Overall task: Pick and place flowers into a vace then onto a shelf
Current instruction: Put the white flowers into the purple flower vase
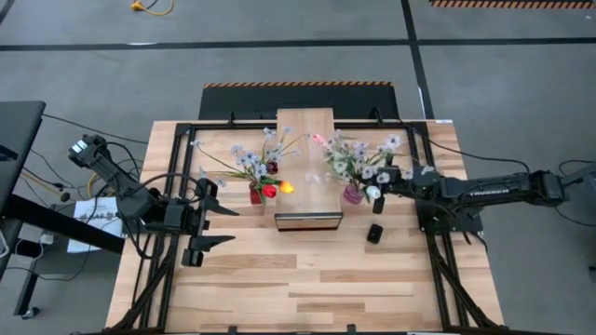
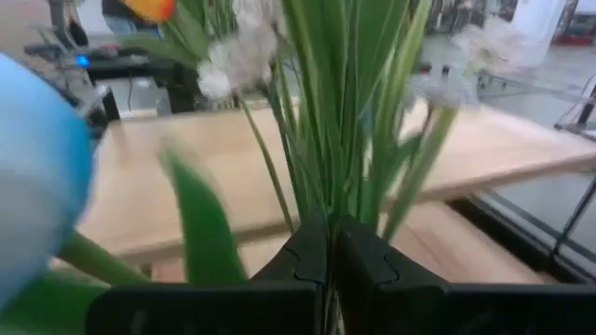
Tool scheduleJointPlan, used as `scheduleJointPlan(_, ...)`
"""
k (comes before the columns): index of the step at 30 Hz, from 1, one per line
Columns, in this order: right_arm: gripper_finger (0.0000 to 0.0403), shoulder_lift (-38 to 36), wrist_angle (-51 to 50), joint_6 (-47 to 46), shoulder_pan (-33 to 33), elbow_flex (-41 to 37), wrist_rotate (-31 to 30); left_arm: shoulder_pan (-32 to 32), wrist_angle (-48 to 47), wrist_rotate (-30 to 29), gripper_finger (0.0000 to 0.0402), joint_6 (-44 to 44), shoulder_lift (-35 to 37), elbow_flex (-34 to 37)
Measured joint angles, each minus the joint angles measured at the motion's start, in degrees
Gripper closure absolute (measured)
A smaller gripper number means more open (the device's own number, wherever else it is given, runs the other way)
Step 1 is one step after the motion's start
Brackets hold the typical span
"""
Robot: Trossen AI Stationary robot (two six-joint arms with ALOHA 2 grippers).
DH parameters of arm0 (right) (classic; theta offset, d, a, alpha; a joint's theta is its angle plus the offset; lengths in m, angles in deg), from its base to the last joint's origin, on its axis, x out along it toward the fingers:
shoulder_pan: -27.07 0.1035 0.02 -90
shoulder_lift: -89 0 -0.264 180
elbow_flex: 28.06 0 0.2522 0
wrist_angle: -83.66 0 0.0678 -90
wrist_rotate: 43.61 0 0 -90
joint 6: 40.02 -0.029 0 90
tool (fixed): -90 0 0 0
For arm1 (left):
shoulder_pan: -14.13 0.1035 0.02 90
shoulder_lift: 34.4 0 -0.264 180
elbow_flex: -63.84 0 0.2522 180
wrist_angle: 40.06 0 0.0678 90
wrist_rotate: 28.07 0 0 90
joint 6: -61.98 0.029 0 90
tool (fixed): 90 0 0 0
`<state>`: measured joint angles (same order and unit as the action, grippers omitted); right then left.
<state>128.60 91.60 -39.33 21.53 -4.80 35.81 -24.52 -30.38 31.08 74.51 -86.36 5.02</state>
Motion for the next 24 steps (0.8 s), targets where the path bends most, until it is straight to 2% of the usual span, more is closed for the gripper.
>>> scheduleJointPlan(6,0.0403,0.59,2.5,0.94,0.0,0.09,0.04,0.0,-0.02,0.07,0.0184,0.13,-0.04,0.0)
scheduleJointPlan(24,0.0395,3.65,0.15,0.83,0.63,0.09,1.68,0.0,-0.02,0.18,0.0184,-0.29,-0.04,0.0)
